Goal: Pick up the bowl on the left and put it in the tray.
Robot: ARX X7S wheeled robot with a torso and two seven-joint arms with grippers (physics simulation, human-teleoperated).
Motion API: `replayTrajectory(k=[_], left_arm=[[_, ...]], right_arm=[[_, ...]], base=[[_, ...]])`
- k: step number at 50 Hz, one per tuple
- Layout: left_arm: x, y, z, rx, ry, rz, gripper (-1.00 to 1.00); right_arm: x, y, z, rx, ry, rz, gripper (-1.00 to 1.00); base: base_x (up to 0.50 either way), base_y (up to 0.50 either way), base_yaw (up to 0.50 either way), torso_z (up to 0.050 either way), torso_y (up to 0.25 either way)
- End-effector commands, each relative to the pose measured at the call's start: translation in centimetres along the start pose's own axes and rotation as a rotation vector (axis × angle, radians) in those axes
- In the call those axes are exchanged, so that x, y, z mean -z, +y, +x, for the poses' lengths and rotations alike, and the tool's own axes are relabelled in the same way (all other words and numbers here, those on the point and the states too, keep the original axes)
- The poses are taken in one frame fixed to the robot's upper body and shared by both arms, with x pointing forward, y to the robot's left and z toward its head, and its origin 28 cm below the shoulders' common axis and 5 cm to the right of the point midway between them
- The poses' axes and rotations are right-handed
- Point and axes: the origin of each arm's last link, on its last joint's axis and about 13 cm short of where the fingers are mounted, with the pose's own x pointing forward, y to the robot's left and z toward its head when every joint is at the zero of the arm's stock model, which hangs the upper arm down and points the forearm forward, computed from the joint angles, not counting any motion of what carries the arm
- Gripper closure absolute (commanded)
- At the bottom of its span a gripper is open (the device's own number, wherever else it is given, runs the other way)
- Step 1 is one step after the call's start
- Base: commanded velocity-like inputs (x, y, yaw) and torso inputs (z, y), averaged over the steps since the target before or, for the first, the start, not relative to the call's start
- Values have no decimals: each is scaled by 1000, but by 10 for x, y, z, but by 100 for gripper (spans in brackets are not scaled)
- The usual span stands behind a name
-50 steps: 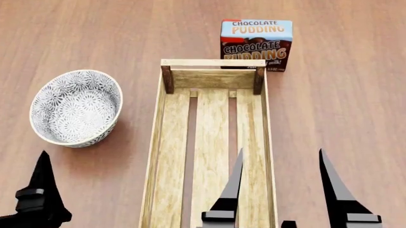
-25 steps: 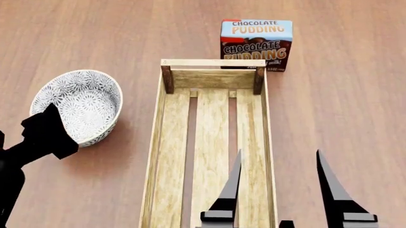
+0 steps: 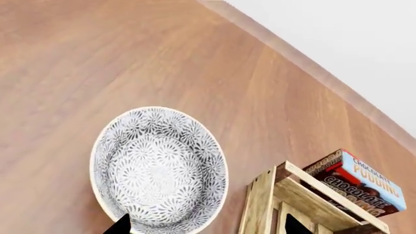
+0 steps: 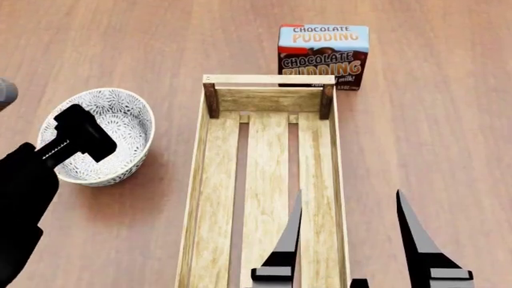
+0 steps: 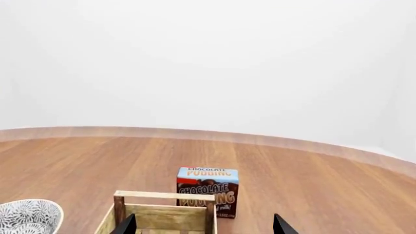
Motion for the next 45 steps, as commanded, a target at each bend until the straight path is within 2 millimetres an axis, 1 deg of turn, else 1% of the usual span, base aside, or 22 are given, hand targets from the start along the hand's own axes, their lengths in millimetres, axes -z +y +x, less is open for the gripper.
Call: replayTrajectory(k=[1, 13, 22, 31, 39, 45], left_arm=[[2, -3, 14, -2, 47, -69, -100], [6, 6, 25, -47, 63, -88, -100], [6, 11, 28, -70, 58, -94, -100], [5, 12, 30, -85, 55, -109, -100], [5, 14, 38, -98, 63, -156, -100], [4, 12, 40, -105, 66, -187, -100]], right_arm=[[-1, 0, 1, -18, -10, 17, -100], [0, 0, 0, -22, -7, 17, -100], [1, 1, 1, -25, -2, 17, -100], [0, 1, 1, -25, -3, 17, -100], [0, 1, 1, -24, -3, 19, -100], [0, 0, 0, -20, -5, 19, -100]], base=[[0, 0, 0, 0, 0], [0, 0, 0, 0, 0], [0, 0, 0, 0, 0], [0, 0, 0, 0, 0], [0, 0, 0, 0, 0], [0, 0, 0, 0, 0]])
